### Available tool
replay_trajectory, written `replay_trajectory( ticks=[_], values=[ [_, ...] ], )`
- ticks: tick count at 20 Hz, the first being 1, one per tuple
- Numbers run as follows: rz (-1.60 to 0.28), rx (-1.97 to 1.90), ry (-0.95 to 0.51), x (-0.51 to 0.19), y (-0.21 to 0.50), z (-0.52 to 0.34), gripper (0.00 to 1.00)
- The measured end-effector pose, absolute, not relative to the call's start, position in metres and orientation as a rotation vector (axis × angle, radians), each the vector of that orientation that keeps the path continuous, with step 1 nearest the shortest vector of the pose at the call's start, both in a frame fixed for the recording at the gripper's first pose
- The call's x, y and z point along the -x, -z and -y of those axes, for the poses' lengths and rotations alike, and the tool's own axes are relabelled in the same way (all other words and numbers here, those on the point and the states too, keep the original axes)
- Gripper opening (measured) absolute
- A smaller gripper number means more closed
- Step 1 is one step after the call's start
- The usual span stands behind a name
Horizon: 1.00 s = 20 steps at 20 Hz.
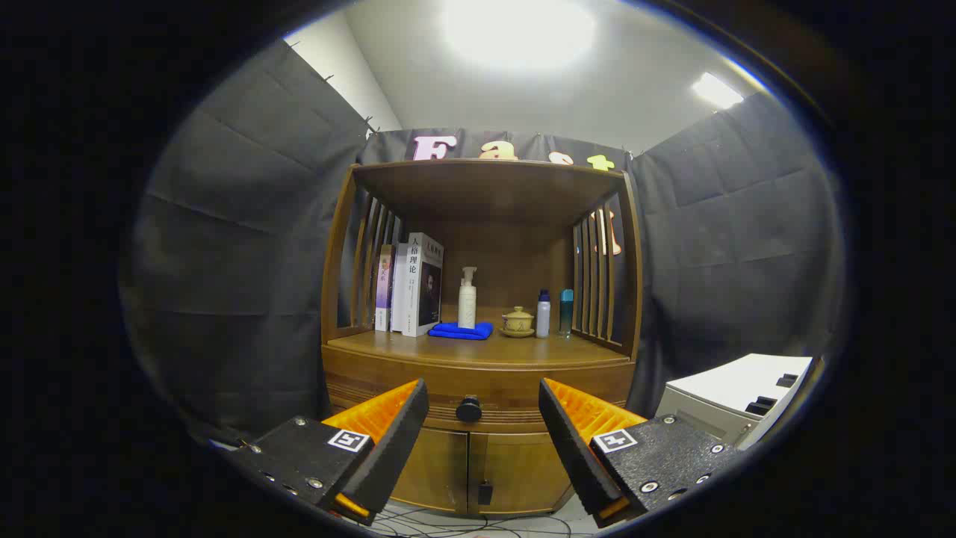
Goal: Pull open the drawer, take out the items inside it, and place them on the countertop above the cabinet.
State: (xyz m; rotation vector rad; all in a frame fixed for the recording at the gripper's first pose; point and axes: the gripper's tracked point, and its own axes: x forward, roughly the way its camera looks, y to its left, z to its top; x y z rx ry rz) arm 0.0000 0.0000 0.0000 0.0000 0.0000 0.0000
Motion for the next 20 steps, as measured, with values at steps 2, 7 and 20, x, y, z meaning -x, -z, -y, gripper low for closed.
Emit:
replay_trajectory(
  ticks=[2, 7, 20],
  values=[
    [0.002, -0.005, 0.002, 0.003, 0.001, 0.0, 0.93],
    [-0.005, -0.01, 0.012, 0.006, 0.003, 0.002, 0.93],
    [-0.045, -0.037, 0.06, 0.003, 0.025, 0.023, 0.94]
  ],
)
